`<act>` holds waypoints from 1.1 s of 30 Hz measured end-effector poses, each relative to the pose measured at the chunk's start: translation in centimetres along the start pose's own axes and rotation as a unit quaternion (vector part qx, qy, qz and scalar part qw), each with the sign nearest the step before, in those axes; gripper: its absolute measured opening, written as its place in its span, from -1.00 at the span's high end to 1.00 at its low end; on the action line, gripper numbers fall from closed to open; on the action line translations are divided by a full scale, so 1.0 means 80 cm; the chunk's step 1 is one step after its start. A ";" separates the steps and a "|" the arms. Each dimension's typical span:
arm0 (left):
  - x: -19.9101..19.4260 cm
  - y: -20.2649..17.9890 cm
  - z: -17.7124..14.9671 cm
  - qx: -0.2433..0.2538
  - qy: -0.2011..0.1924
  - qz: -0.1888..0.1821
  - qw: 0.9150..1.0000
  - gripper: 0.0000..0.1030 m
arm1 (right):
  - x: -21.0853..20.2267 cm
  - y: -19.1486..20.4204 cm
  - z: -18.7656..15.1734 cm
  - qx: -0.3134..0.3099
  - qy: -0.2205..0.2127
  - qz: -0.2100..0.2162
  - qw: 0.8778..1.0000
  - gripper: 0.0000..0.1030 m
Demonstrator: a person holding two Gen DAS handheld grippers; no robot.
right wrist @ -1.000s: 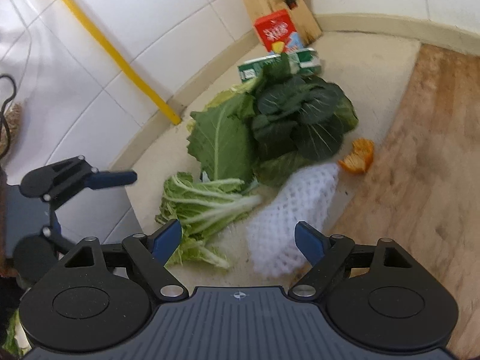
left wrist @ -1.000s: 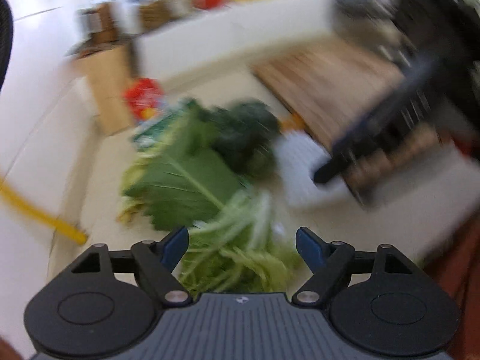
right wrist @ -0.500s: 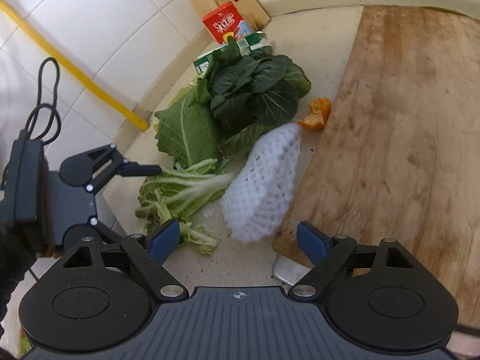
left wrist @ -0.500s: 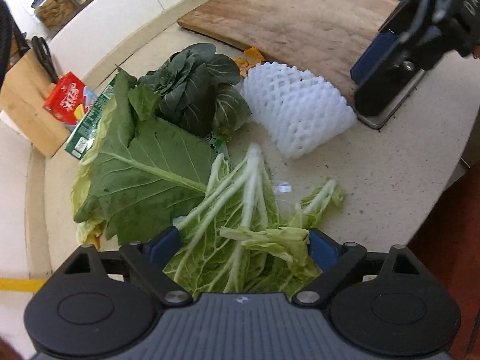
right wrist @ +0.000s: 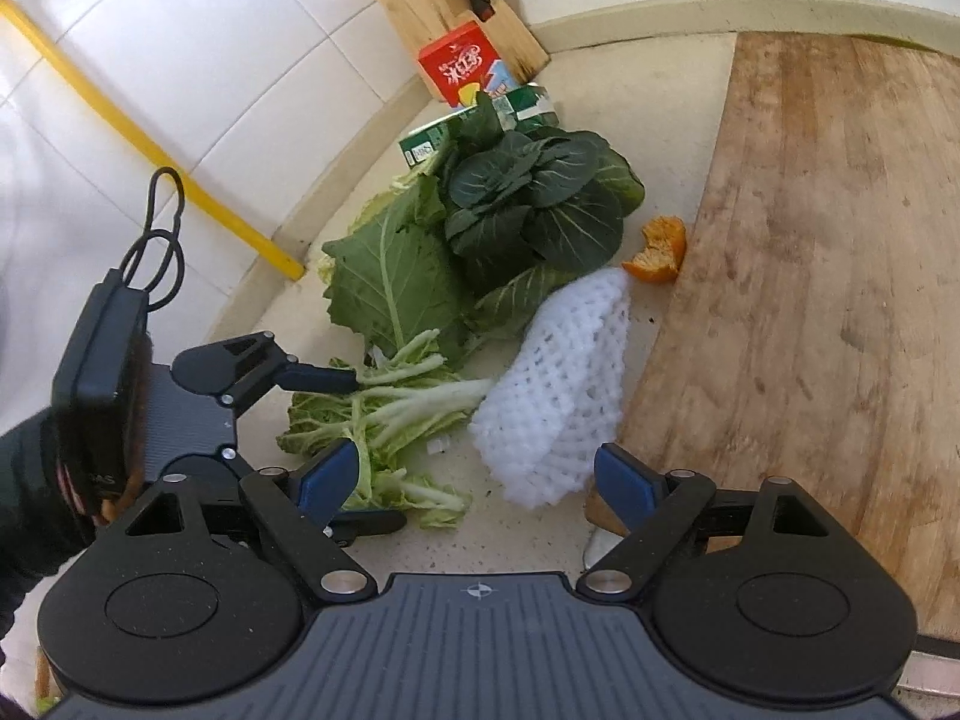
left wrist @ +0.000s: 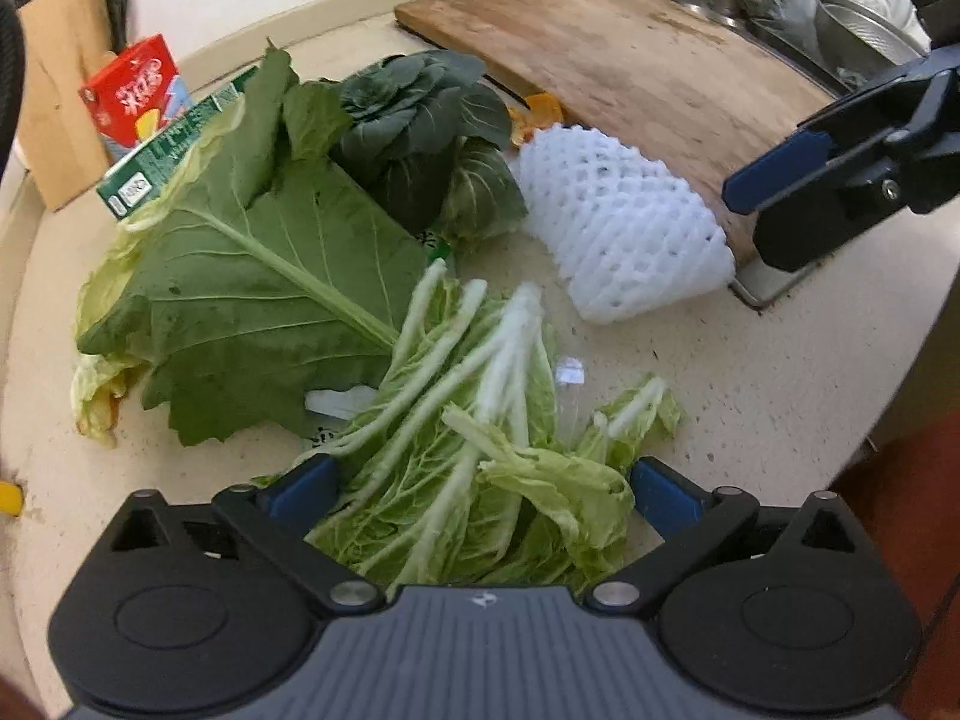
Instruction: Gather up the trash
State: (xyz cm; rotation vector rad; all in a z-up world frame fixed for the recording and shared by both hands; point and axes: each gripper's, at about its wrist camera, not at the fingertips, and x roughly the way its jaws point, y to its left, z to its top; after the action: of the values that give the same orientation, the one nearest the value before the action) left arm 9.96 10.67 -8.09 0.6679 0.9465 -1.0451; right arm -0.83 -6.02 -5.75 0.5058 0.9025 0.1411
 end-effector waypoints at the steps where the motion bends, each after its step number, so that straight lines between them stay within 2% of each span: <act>1: 0.000 -0.002 0.001 0.000 0.002 0.005 1.000 -1.00 | 0.000 0.001 0.000 -0.003 0.001 0.000 1.000 -0.75; 6: -0.001 -0.006 0.005 -0.004 0.021 0.012 1.000 -0.98 | 0.004 -0.001 0.002 -0.005 0.004 -0.001 1.000 -0.74; 8: -0.008 -0.009 0.002 -0.008 0.015 0.008 1.000 -0.70 | 0.004 -0.002 0.003 -0.006 0.002 0.001 1.000 -0.73; 10: -0.015 -0.012 0.003 -0.017 0.013 0.014 1.000 -0.20 | 0.002 -0.003 0.004 -0.007 -0.002 0.002 1.000 -0.71; 12: -0.022 -0.015 0.002 -0.023 0.017 0.014 0.999 0.04 | 0.001 -0.004 0.006 -0.006 -0.007 0.004 1.000 -0.69; 16: -0.034 -0.021 -0.004 -0.053 0.006 0.017 0.998 0.37 | -0.002 -0.008 0.010 -0.007 -0.016 0.007 1.000 -0.64; 19: -0.056 -0.017 -0.011 -0.119 -0.027 -0.015 0.992 0.49 | -0.004 -0.010 0.015 -0.010 -0.025 0.012 1.000 -0.58; 22: -0.074 -0.006 -0.022 -0.192 -0.066 -0.038 0.978 0.54 | -0.004 -0.011 0.021 -0.014 -0.027 0.017 0.999 -0.56; 25: -0.090 0.003 -0.036 -0.263 -0.110 -0.047 0.957 0.54 | 0.000 -0.009 0.029 -0.021 -0.023 0.021 0.999 -0.56; 29: -0.106 0.010 -0.059 -0.328 -0.151 -0.027 0.932 0.55 | 0.010 0.002 0.041 -0.046 -0.015 0.028 0.998 -0.56; 31: -0.113 0.014 -0.075 -0.367 -0.180 -0.027 0.912 0.55 | 0.018 0.007 0.047 -0.054 -0.010 0.035 0.998 -0.56; 33: -0.118 0.016 -0.085 -0.388 -0.197 -0.022 0.900 0.55 | 0.027 0.017 0.053 -0.062 -0.001 0.044 0.997 -0.56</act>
State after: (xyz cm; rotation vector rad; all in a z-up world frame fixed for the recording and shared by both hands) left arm 7.16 20.70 -2.75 -0.2273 0.9202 -0.7073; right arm 3.96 -5.67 -4.48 0.4291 0.8637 0.2746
